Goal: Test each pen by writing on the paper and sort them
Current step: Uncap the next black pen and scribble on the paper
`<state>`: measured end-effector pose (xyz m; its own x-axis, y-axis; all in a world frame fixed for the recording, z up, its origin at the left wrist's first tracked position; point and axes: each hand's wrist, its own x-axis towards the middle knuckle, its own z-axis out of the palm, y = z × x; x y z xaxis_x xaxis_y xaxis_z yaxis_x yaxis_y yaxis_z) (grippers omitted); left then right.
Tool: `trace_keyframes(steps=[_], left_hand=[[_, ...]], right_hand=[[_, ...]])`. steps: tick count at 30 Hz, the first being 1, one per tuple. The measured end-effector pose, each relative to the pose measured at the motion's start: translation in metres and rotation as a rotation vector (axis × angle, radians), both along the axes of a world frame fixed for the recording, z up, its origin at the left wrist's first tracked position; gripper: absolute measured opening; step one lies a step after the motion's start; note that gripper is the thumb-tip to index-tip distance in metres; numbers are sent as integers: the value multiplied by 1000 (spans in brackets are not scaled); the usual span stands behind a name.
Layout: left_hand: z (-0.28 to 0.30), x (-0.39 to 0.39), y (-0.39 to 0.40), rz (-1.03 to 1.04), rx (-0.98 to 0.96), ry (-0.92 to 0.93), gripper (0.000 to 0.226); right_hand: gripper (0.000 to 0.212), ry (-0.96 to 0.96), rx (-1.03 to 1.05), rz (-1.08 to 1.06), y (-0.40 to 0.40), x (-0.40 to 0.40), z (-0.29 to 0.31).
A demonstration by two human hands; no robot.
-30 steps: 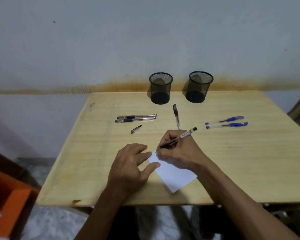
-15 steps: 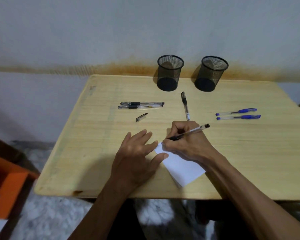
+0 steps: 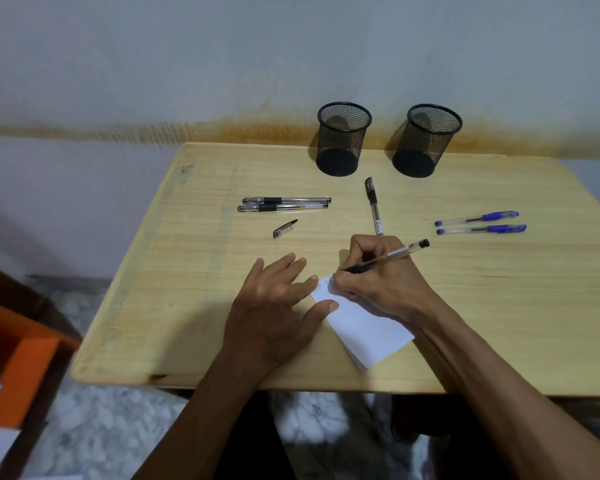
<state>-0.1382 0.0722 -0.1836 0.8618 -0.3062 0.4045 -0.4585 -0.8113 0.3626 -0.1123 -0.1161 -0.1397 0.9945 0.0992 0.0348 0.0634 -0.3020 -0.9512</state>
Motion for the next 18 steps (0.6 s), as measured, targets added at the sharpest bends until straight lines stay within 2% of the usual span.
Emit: trace_keyframes(steps=[18], left_hand=[[3,-2,-1,11,-4,21,50]], right_hand=[[25,-5,26,-9,-2,-1,-1]])
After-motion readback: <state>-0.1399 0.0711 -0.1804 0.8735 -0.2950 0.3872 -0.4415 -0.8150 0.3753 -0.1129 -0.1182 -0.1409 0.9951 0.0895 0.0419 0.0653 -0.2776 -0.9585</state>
